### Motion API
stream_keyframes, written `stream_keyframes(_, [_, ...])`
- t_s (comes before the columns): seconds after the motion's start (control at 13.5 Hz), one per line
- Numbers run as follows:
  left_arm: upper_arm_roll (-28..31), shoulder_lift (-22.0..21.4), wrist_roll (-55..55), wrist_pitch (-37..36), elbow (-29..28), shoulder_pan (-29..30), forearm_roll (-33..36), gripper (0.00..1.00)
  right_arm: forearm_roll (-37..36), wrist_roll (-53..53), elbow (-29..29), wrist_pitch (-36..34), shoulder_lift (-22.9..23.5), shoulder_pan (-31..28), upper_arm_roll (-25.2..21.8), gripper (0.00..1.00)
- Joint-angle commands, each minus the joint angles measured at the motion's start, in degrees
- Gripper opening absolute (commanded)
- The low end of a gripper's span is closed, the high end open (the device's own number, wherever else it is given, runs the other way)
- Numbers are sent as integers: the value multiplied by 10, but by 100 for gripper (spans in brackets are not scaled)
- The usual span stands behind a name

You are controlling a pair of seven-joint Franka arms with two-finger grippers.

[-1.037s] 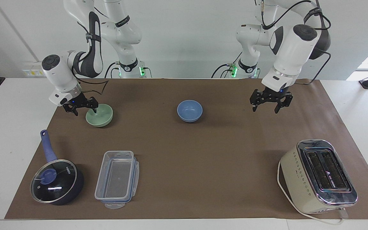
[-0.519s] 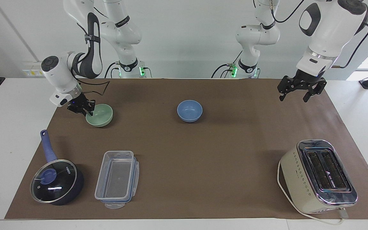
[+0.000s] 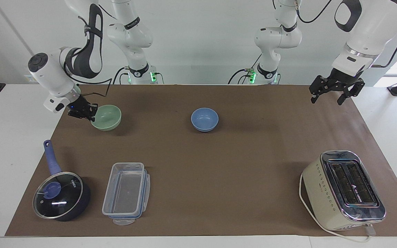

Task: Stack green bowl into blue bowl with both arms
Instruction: 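Lift the green bowl with the right gripper toward the blue bowl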

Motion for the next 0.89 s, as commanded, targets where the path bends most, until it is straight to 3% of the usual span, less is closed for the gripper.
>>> stream_keyframes(0.0, [-7, 4, 19, -21, 13, 13, 10, 100, 30, 38, 54, -47, 4, 40, 6, 0])
stream_keyframes(0.37, [-7, 2, 22, -44, 10, 22, 9, 100, 31, 253, 72, -54, -3, 190, 6, 0])
stream_keyframes(0.81, [-7, 2, 32, -44, 12, 22, 10, 100, 31, 418, 64, -28, 4, 347, 8, 0])
